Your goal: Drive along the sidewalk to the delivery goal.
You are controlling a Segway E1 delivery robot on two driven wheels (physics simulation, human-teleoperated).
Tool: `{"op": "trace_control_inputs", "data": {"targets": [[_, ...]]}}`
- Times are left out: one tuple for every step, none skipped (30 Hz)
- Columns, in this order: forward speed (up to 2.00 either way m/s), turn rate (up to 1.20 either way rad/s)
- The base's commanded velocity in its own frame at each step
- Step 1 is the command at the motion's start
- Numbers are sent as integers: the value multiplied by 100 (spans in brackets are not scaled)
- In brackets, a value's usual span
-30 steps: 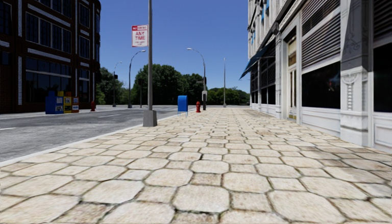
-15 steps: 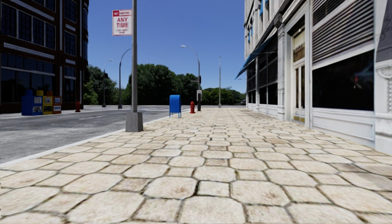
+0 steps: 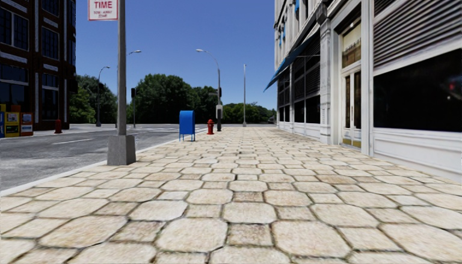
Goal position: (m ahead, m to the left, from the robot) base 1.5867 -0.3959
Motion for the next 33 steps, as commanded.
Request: {"op": "trace_control_inputs", "data": {"targets": [[166, 0], [163, 0], [157, 0], [151, 0], [147, 0], [143, 0], [139, 0], [139, 0], [136, 0], [135, 0], [135, 0], [134, 0], [134, 0], [134, 0], [134, 0], [134, 0], [134, 0], [134, 0], [133, 0], [131, 0], [97, -23], [86, -23], [72, -7], [37, 0], [3, 0], [0, 0], [0, 0], [0, 0], [0, 0], [0, 0], [0, 0], [0, 0], [0, 0]]}}
